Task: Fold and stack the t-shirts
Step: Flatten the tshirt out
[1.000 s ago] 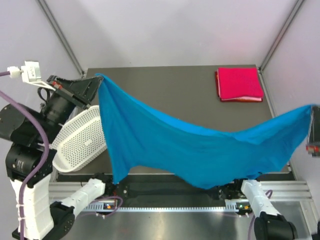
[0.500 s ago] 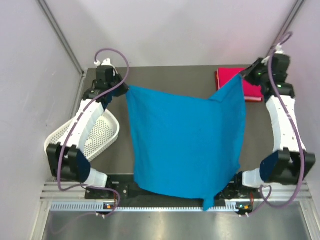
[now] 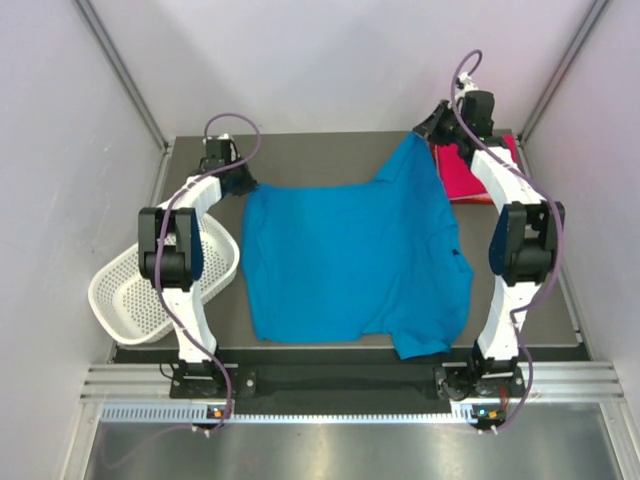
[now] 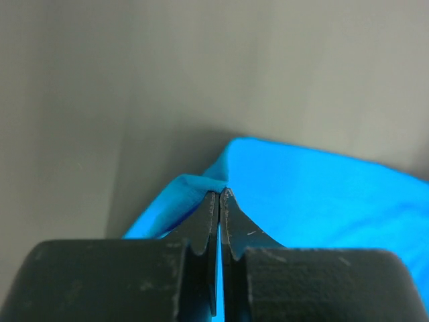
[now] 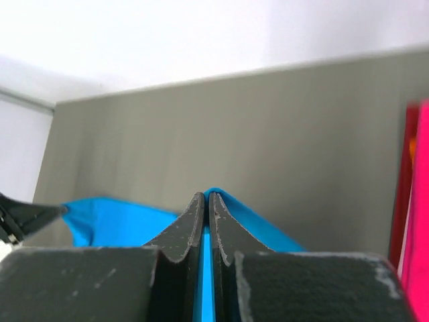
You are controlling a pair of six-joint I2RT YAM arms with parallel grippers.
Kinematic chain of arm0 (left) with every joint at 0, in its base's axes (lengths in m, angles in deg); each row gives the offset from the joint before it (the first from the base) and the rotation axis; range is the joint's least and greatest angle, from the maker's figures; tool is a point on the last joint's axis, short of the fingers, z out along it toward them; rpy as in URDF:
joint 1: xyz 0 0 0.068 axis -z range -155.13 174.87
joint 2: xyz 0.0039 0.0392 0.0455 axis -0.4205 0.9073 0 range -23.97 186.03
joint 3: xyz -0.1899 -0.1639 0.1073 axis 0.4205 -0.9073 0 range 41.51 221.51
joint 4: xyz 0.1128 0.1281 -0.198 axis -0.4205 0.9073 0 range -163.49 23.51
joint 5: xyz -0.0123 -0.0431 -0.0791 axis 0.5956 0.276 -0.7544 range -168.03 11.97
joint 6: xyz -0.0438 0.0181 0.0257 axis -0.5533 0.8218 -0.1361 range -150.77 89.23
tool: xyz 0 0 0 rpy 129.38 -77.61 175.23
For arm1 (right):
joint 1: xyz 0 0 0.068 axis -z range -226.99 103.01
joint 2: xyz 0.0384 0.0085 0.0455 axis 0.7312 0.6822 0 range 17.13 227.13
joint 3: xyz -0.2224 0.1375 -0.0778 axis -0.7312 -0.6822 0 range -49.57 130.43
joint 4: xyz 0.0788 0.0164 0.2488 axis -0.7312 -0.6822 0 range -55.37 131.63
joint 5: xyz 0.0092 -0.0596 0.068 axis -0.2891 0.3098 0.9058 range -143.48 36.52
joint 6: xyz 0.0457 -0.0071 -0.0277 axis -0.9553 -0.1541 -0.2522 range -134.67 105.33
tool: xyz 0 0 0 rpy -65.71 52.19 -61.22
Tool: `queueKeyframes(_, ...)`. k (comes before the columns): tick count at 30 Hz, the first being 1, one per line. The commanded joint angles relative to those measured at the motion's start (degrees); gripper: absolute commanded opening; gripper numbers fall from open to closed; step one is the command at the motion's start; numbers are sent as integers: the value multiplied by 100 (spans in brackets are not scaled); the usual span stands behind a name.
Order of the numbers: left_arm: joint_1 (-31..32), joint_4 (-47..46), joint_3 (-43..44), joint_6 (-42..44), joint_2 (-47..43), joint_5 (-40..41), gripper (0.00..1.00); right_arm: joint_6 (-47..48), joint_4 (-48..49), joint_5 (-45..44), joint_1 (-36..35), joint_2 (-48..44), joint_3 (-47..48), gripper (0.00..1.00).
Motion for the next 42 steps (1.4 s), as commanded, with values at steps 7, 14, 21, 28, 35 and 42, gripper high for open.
queueKeyframes(7, -187, -619, 1102, 117, 440, -507, 0, 293, 183, -129, 2, 940, 2031, 0)
queueKeyframes(14, -160, -426, 1270, 100, -868, -744, 0, 329, -1470, -1370, 10, -479, 2499, 0)
queueKeyframes(21, 164, -250, 928, 512, -2758, -420, 0, 259, -2614, -2013, 518, -2380, 2201, 0)
queueKeyframes(28, 393, 93, 348, 469, -4568, -244, 0, 391, -3344, -1872, 740, -4138, 1910, 0)
queueKeyframes(35, 393, 338, 424, 232, -5896, -358, 0, 453, -4538, -2391, 749, -5737, 2462, 0)
queueKeyframes(42, 385, 884, 1269, 153, -6415, -472, 0, 400, -5086, -2857, 582, -6161, 3712, 0)
